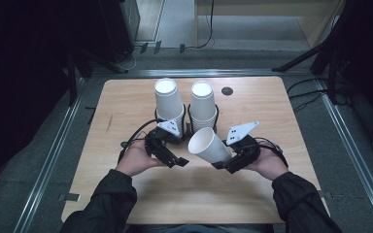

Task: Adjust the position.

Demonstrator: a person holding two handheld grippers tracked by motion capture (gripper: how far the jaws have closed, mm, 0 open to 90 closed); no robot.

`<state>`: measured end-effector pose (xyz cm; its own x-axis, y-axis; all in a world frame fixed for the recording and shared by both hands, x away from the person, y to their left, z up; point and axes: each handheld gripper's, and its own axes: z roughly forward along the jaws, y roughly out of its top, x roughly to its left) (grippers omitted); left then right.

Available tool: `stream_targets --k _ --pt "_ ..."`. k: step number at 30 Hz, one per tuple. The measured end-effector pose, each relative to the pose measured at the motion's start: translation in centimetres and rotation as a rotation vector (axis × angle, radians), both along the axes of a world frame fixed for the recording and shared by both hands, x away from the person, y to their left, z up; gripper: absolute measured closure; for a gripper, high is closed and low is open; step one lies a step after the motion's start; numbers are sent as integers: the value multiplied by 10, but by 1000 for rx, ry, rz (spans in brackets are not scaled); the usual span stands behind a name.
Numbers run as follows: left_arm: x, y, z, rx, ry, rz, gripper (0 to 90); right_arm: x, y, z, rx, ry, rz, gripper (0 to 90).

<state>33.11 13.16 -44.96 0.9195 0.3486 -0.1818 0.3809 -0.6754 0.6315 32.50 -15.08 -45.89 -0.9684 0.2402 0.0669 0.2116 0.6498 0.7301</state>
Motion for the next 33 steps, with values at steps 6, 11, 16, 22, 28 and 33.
stream_targets --k 6,11,16,22,28,33 --pt "-4 0 3 -40 -47 14 131 1 -4 2 16 0 -10 239" --pt "-7 0 7 -134 -41 10 130 2 -4 3 26 -4 -7 239" --pt "-8 -2 8 -216 -24 39 111 1 -3 3 37 6 -1 239" --pt "-7 -5 10 -292 5 55 90 1 0 4 62 4 7 239" --pt "-11 -14 8 -316 -12 68 72 0 6 3 70 13 20 240" --pt "-12 -21 6 -342 -3 69 69 -1 14 0 66 24 43 240"
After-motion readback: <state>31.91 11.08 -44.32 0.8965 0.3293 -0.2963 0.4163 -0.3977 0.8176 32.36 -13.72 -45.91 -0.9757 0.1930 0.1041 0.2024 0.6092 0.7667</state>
